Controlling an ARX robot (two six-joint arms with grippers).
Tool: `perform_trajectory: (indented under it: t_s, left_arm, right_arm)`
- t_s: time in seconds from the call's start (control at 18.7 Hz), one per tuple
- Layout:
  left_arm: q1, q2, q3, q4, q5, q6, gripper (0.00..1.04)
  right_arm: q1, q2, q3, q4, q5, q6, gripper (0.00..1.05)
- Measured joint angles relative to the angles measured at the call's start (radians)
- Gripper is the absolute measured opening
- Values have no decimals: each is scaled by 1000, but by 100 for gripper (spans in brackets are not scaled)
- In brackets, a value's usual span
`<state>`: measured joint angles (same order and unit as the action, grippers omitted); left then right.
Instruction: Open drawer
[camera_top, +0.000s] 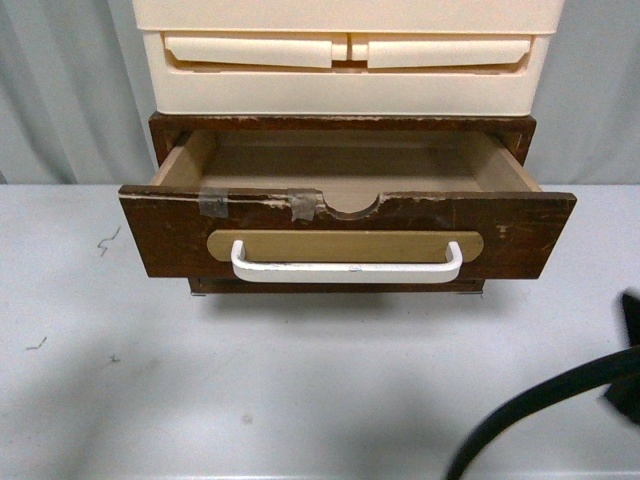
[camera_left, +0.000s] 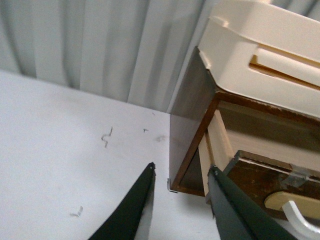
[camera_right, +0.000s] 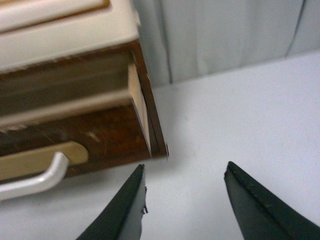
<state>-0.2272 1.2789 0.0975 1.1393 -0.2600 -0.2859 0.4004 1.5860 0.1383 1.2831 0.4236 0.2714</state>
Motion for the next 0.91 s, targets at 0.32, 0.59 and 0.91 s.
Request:
perform_trajectory:
  t_s: [0.32,0.59,0.91]
  left_arm:
    - [68,-285,-37,-224,86,241,2]
    - [97,-412,-63,-326,134,265,2]
    - [216,-613,-88,-502,252,269,2]
  right_arm:
    - [-111,-270,-95,-51,-120,-229,15]
    - [-174,-459,-126,-192,-196,-258,2]
    - [-259,-781,-127,-517,-280,-265,2]
